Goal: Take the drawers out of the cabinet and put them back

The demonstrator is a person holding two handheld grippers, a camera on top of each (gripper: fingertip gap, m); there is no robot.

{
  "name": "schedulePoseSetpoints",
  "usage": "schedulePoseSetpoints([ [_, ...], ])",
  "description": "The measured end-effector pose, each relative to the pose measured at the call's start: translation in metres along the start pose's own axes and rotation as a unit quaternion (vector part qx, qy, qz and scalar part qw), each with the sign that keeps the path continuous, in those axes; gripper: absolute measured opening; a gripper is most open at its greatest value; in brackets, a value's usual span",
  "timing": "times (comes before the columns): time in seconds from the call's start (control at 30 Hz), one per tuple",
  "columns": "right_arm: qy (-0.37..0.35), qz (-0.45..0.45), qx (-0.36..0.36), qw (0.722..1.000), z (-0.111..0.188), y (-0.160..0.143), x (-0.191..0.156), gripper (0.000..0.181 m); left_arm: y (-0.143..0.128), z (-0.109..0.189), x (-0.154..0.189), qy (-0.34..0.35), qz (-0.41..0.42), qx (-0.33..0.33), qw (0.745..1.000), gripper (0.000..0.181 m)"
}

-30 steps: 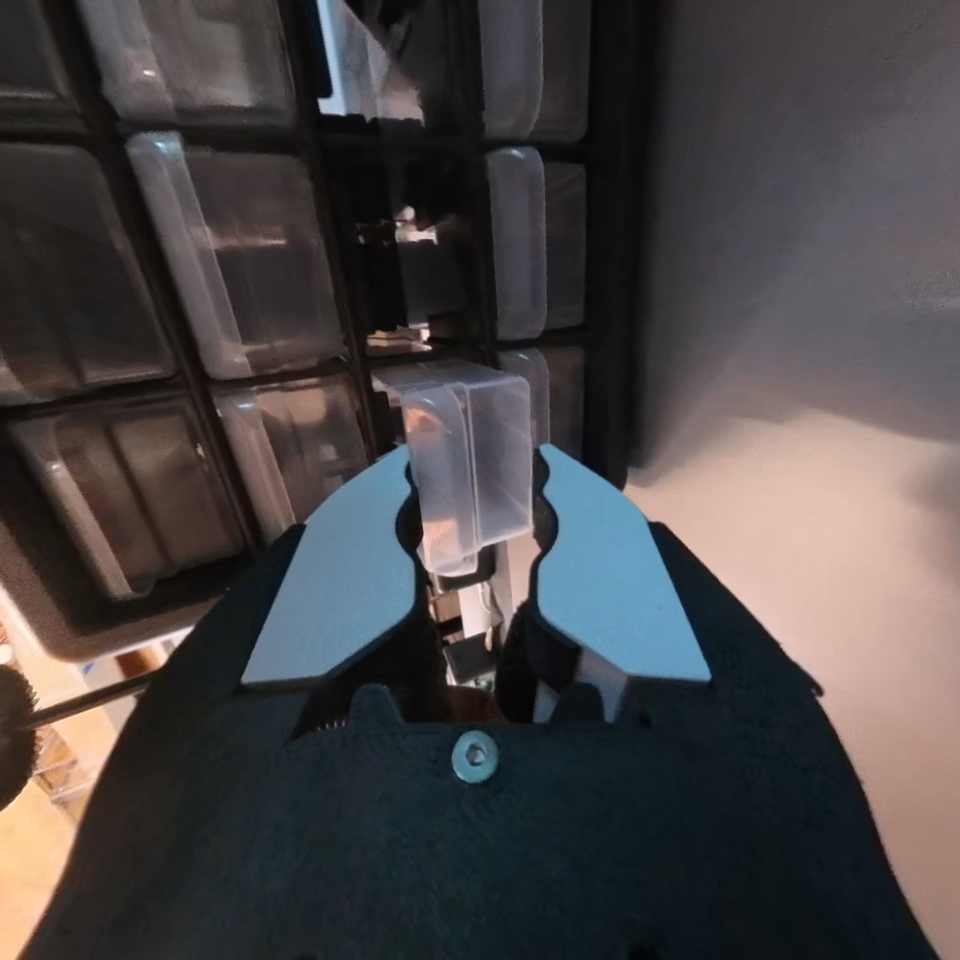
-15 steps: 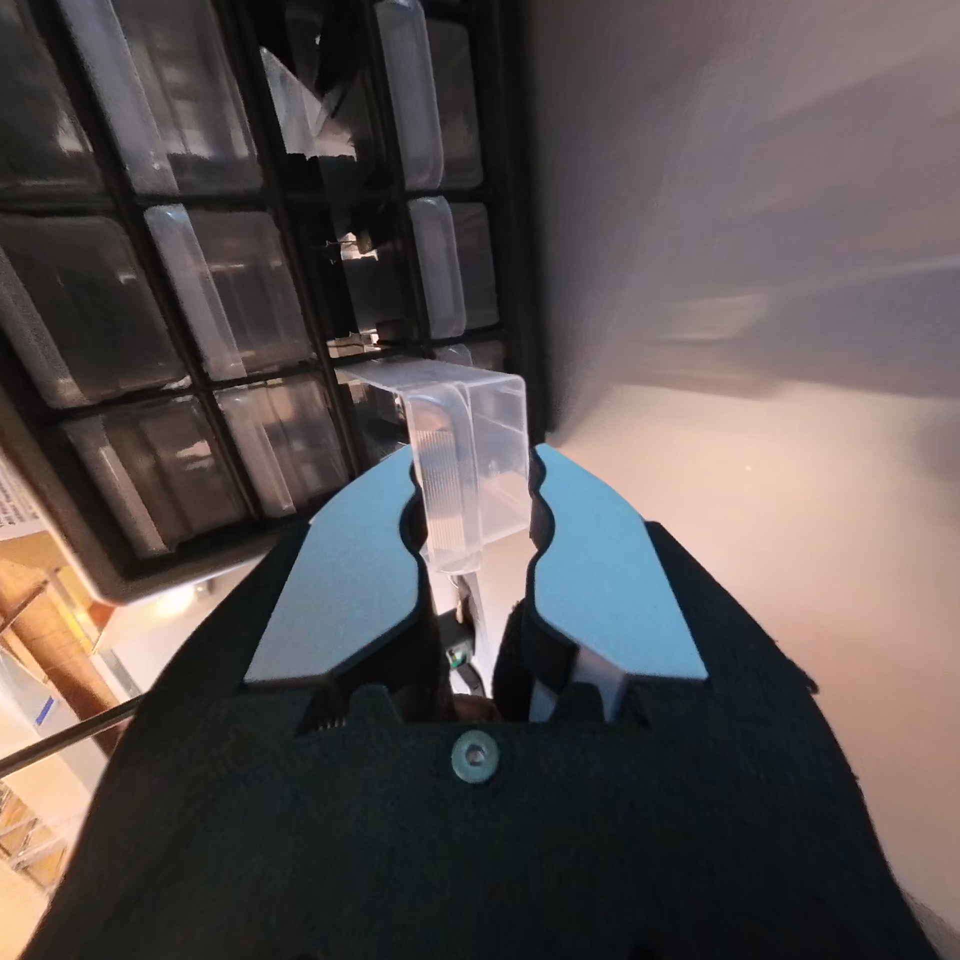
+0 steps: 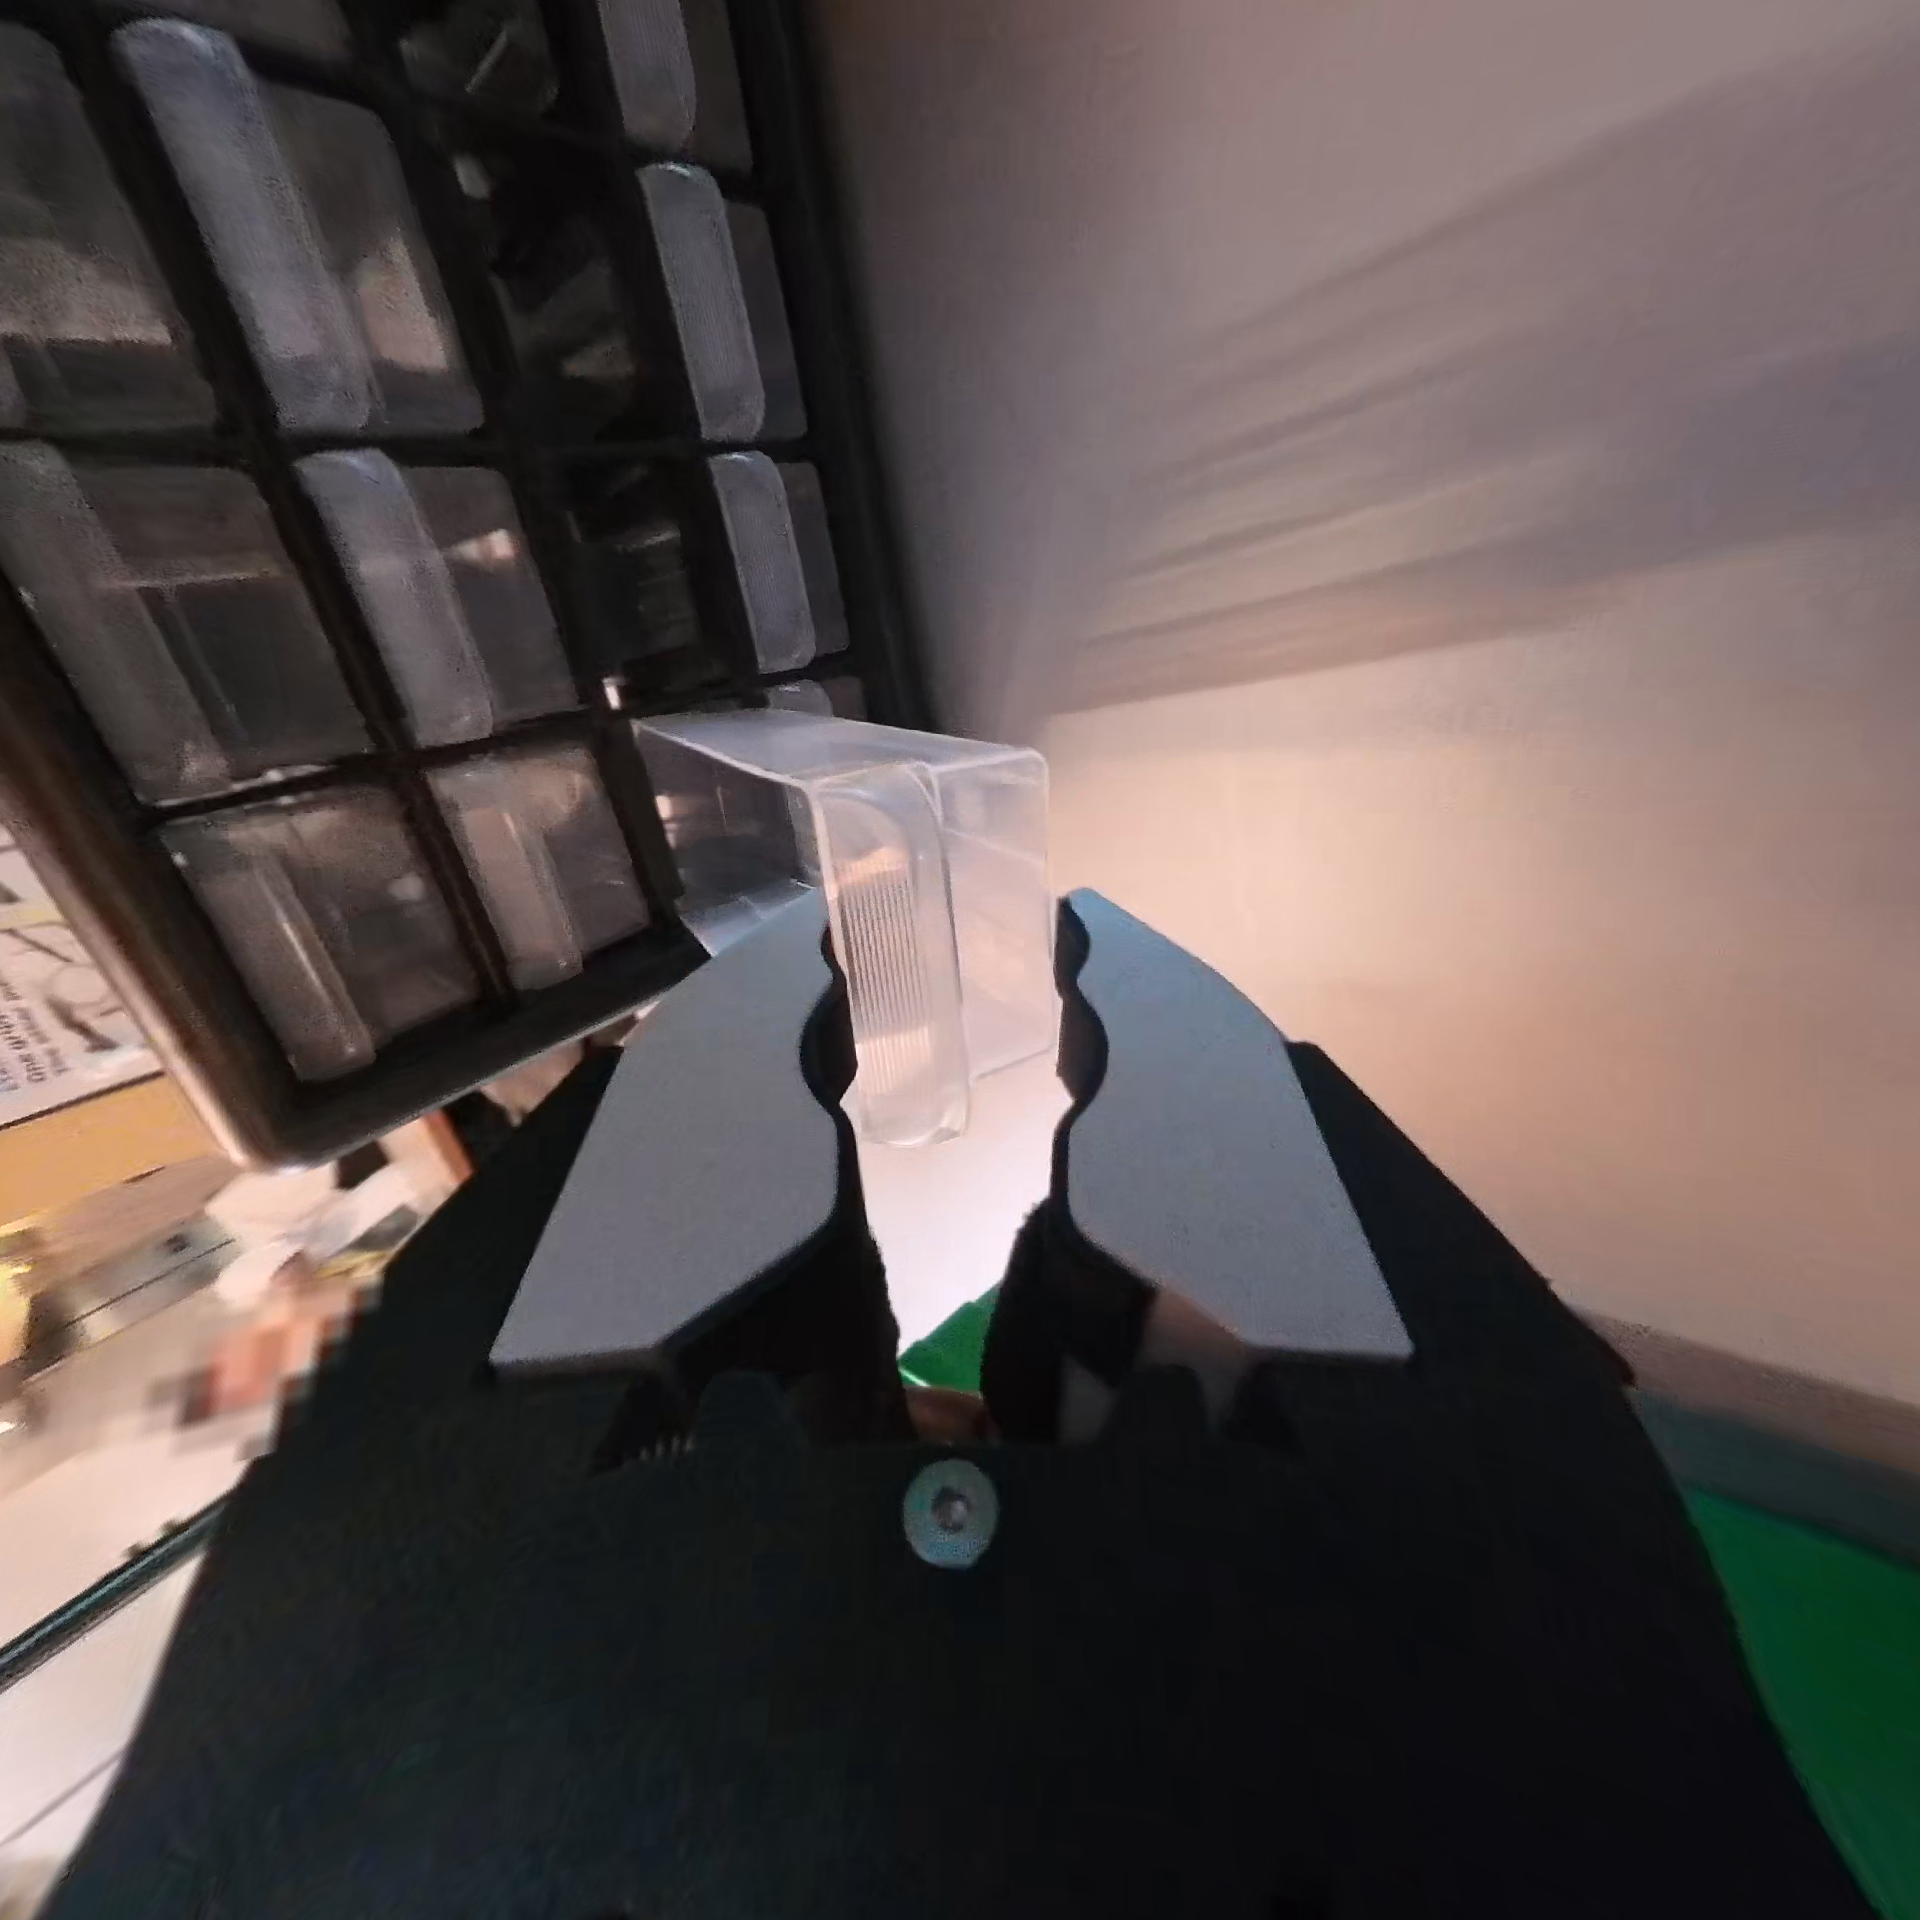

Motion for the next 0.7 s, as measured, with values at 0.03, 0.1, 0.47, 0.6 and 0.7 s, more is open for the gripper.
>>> schedulePoseSetpoints([
  [0.03, 0.0, 0.0, 0.001, 1.0, 0.0, 0.0, 0.0, 0.001, -0.001, 0.004, -0.004, -0.017, 0.007, 0.005, 1.0, 0.036],
  [0.1, 0.001, 0.0, 0.002, 1.0, 0.0, 0.0, 0.0, 0.001, -0.002, 0.01, -0.009, -0.05, 0.016, 0.01, 0.999, 0.036],
  [0.47, 0.005, -0.001, 0.01, 1.0, 0.0, 0.0, 0.0, 0.002, 0.003, 0.015, 0.014, 0.064, -0.013, -0.046, 0.997, 0.036],
  [0.6, 0.007, -0.006, 0.013, 1.0, 0.0, -0.001, 0.001, 0.002, 0.025, 0.022, 0.037, 0.154, -0.025, -0.005, 0.988, 0.036],
  [0.7, 0.003, -0.003, 0.013, 1.0, 0.0, 0.0, 0.0, 0.001, 0.05, 0.032, 0.043, 0.282, -0.062, 0.055, 0.956, 0.036],
])
Point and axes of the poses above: each gripper's, where its closed fingertips meet, z back along the fingers, y out of its top, x = y × z across the jaws, the point moved 4 cm from there along z, back along the fingers, and after that the axes turned 11 degrees about -y, right-handed, at the moved point
